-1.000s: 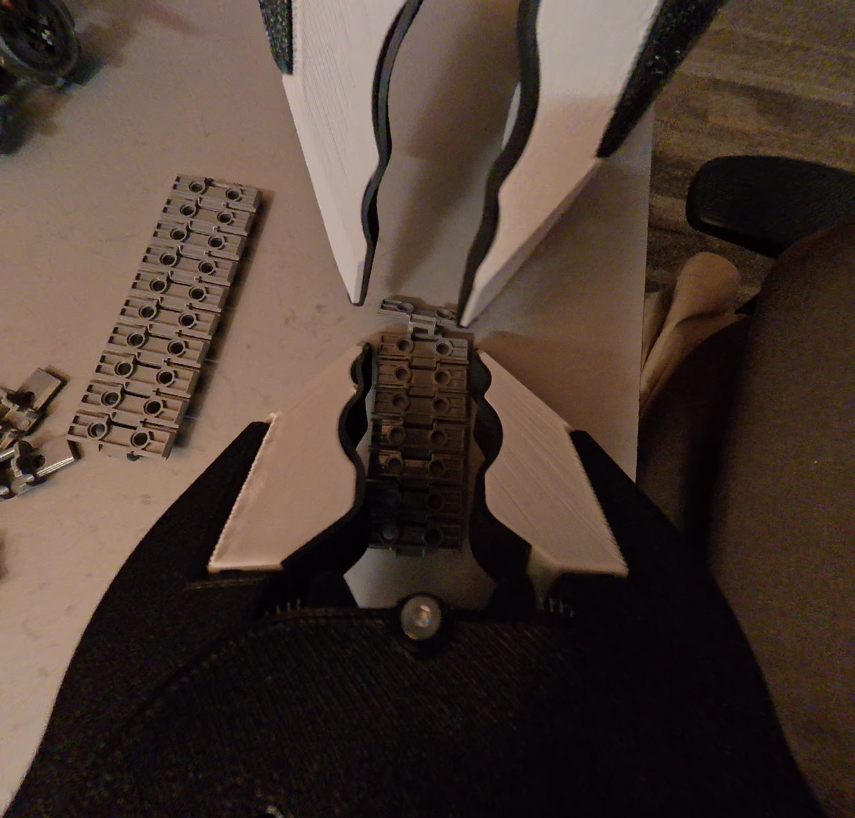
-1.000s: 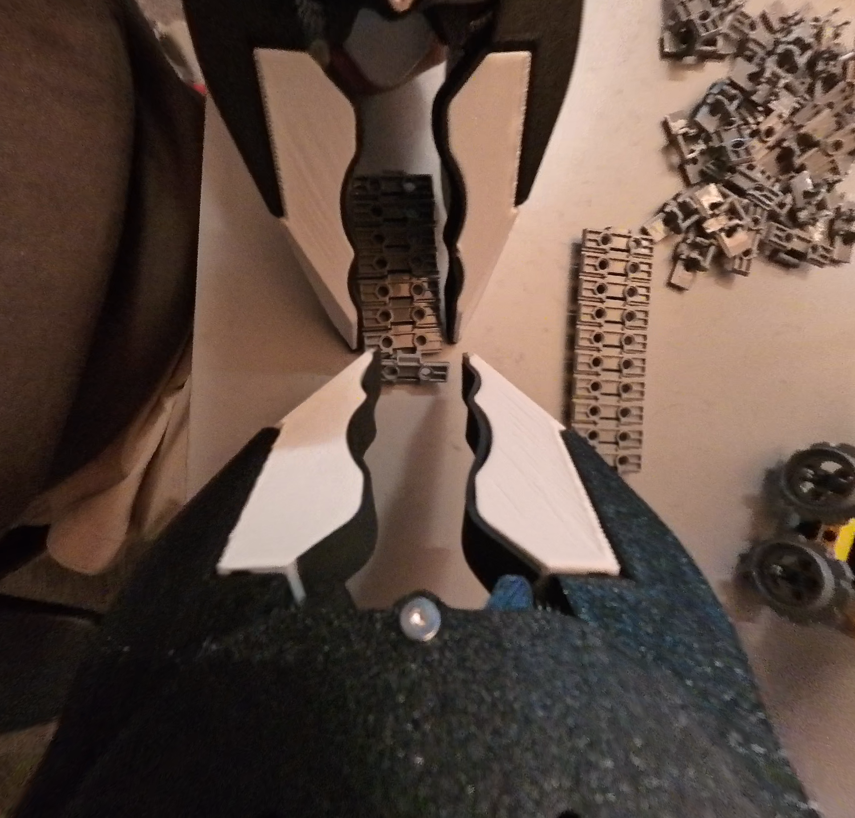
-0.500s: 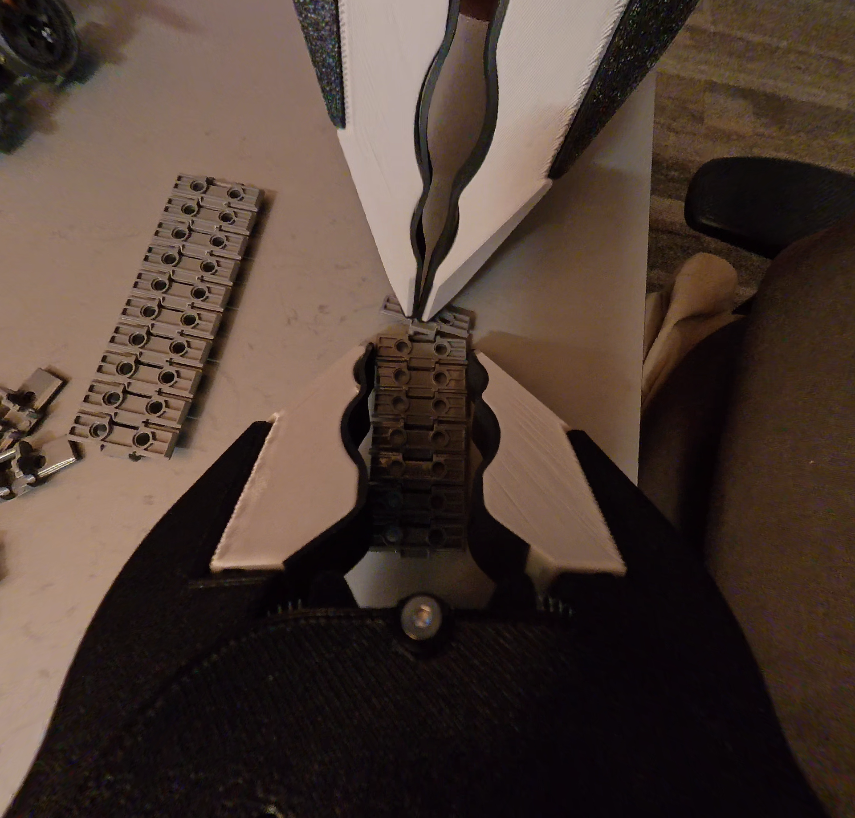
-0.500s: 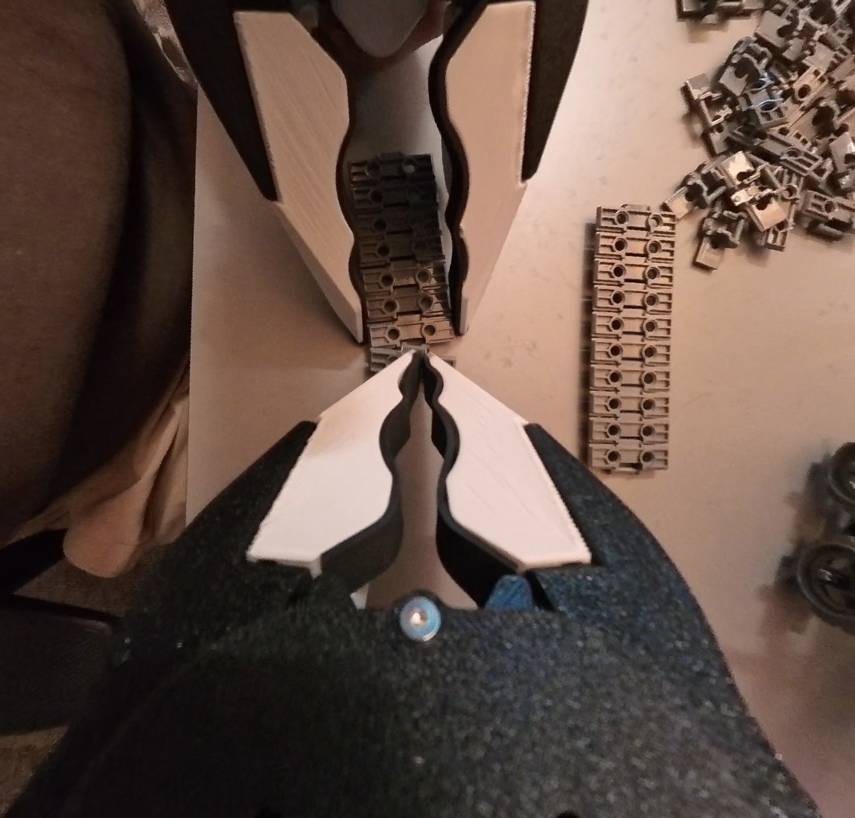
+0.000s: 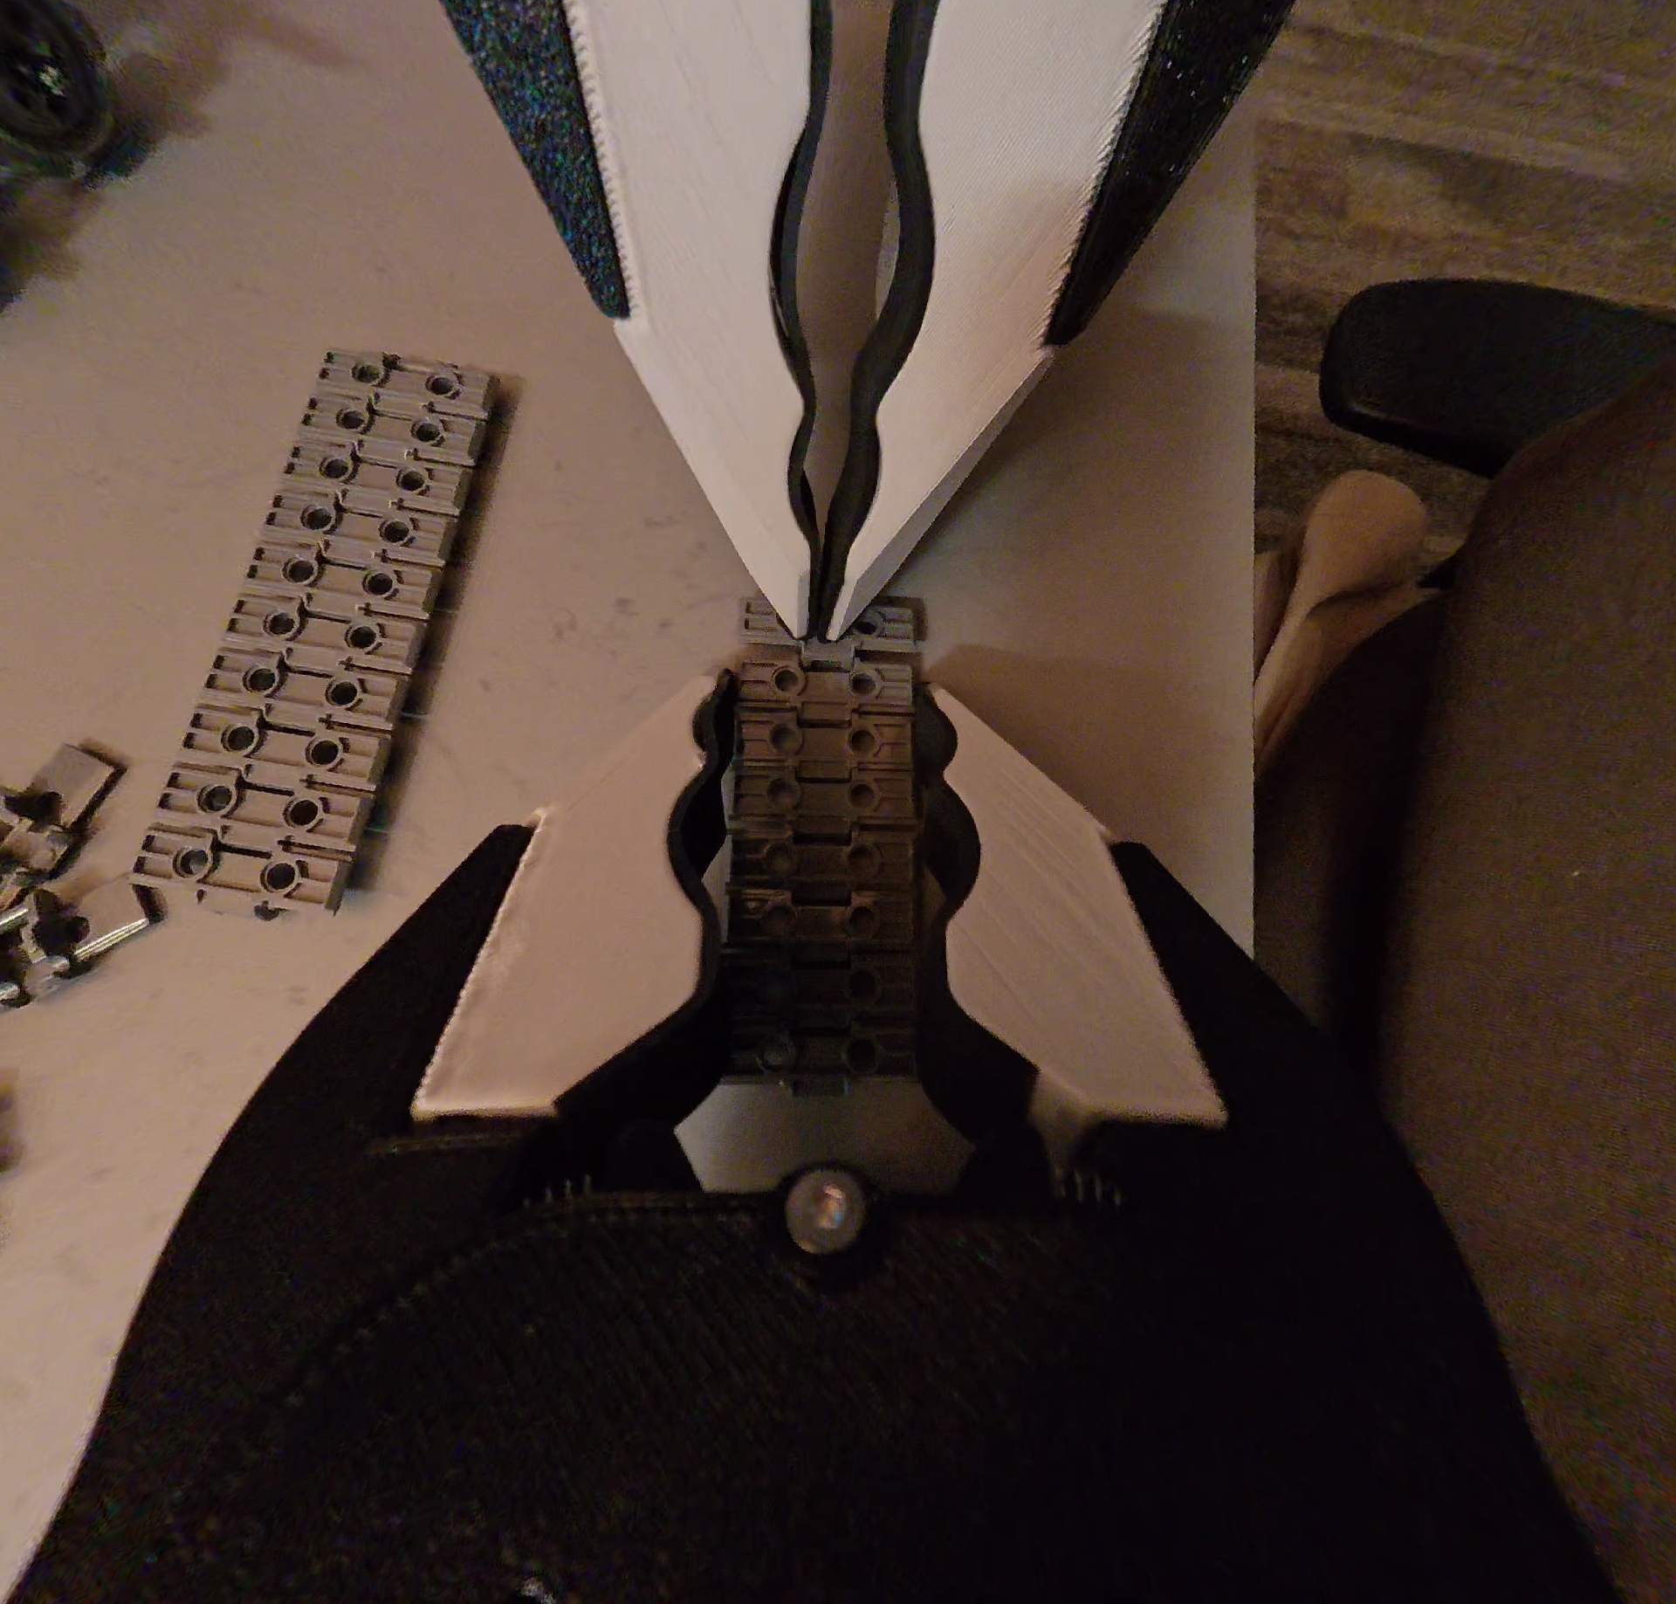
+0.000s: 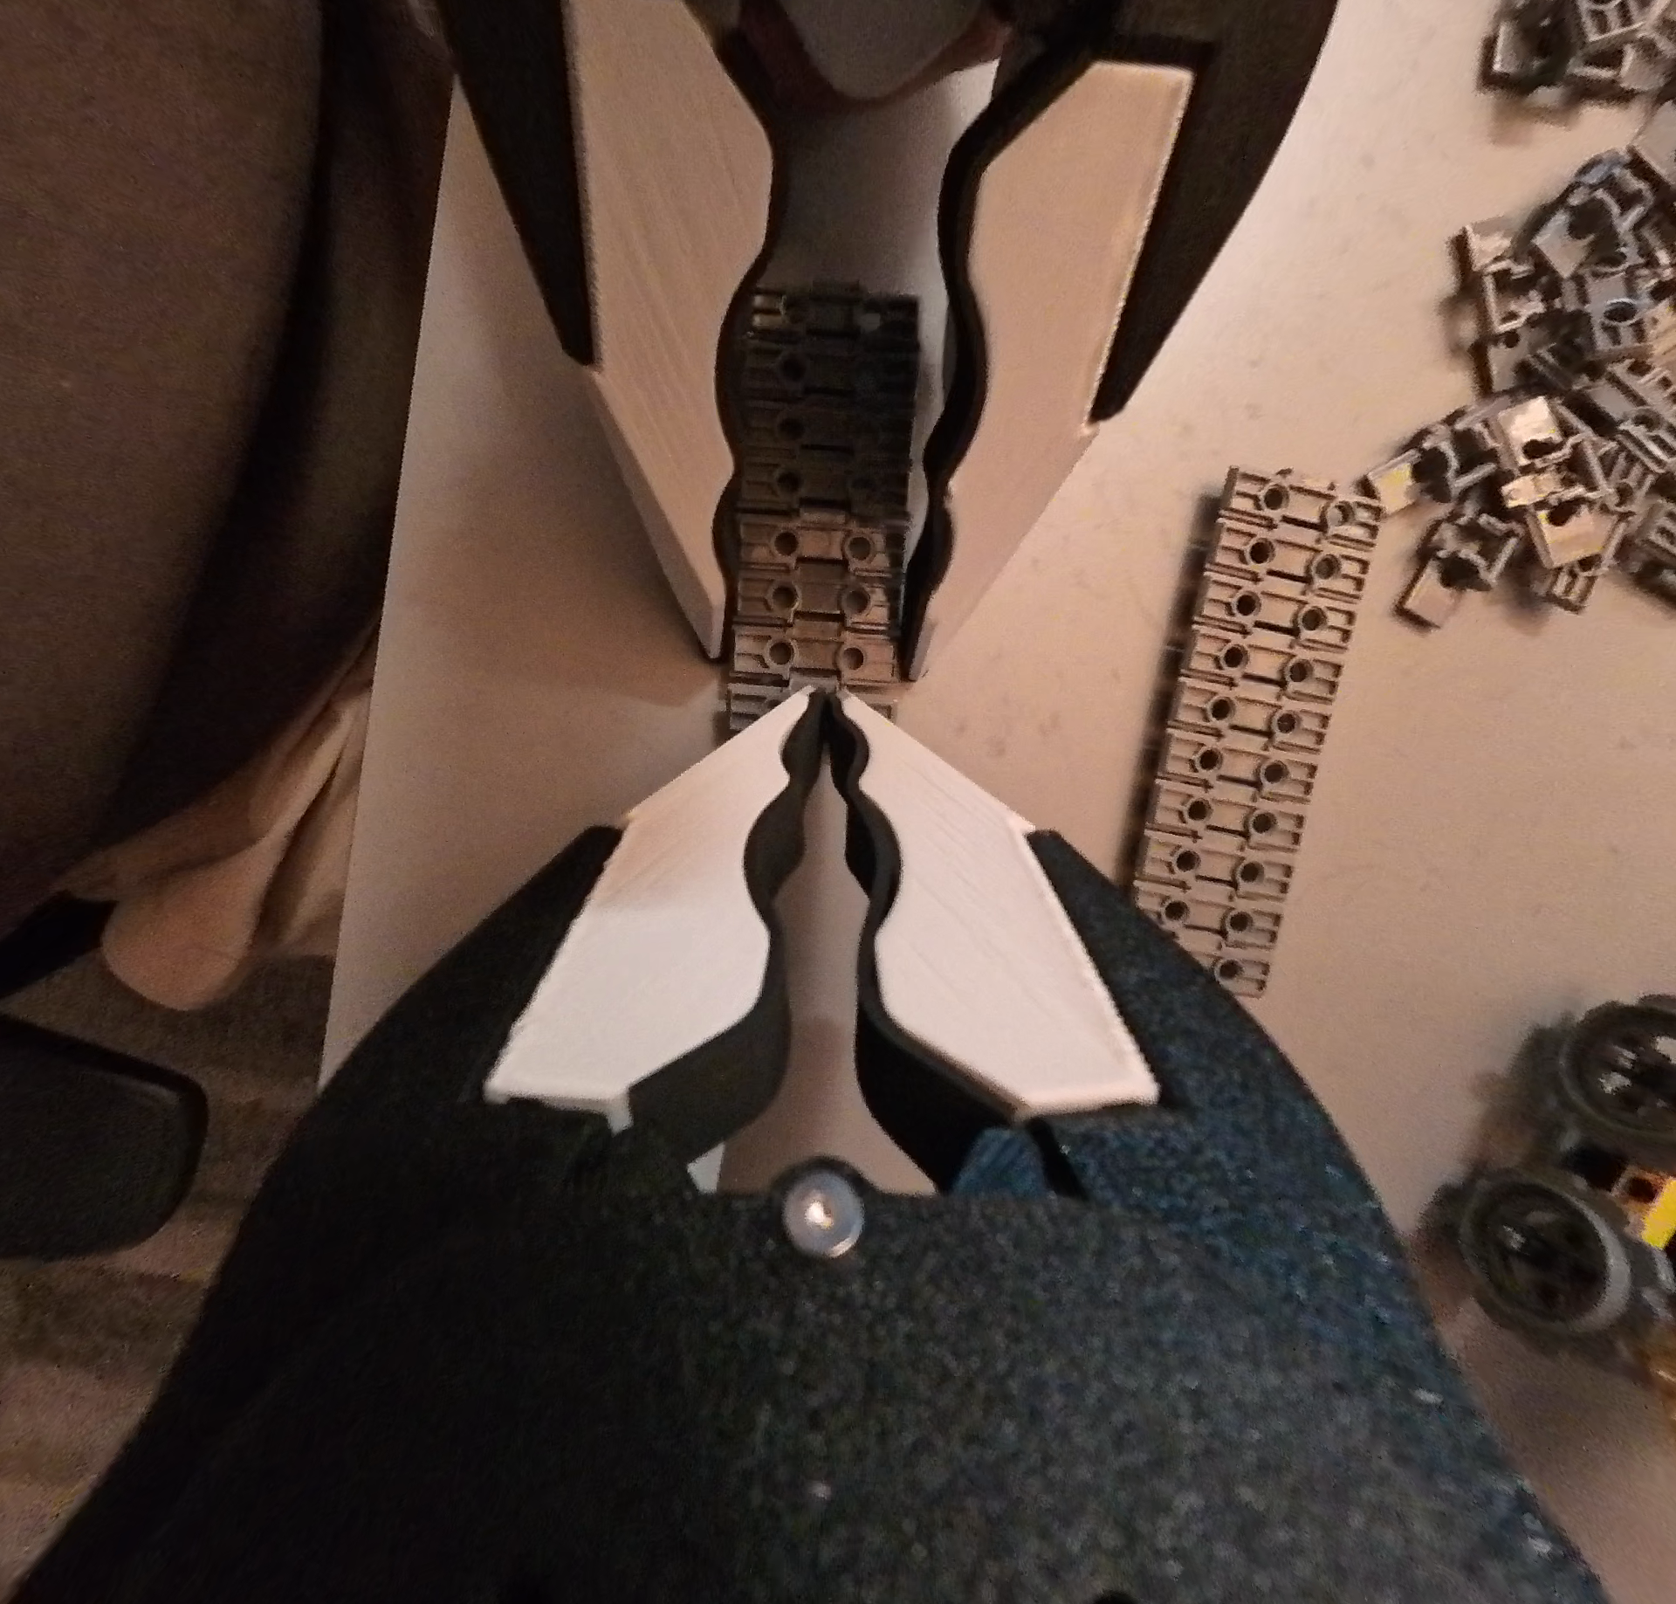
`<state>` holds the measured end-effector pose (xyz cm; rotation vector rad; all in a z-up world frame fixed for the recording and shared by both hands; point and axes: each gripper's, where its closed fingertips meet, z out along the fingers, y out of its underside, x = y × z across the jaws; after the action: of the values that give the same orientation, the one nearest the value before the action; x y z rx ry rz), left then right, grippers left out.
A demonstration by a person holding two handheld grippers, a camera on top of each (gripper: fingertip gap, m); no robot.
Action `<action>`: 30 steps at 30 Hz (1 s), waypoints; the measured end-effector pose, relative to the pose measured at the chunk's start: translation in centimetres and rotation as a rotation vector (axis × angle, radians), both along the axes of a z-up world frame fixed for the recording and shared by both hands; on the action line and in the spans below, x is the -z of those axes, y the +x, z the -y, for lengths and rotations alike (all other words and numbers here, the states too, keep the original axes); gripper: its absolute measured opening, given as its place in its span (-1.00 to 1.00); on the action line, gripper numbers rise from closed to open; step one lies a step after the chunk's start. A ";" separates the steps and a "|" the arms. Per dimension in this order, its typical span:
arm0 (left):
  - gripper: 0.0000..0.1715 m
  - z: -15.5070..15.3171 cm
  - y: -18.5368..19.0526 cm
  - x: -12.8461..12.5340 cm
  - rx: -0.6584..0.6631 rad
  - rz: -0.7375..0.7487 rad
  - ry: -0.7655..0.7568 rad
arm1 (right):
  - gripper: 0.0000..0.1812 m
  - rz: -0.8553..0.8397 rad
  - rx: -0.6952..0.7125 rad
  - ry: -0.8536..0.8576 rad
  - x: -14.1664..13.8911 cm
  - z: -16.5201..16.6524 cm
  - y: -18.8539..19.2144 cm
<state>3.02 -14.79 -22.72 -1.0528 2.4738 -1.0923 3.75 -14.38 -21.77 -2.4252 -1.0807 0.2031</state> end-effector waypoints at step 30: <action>-0.48 -0.1 -0.3 -0.1 0.006 0.010 0.010 | -1.00 0.086 0.188 0.026 0.2 -0.2 -0.2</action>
<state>2.71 -14.74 -22.63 -1.0348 2.4734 -1.0835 3.57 -14.17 -21.98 -2.5134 -0.8777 0.0233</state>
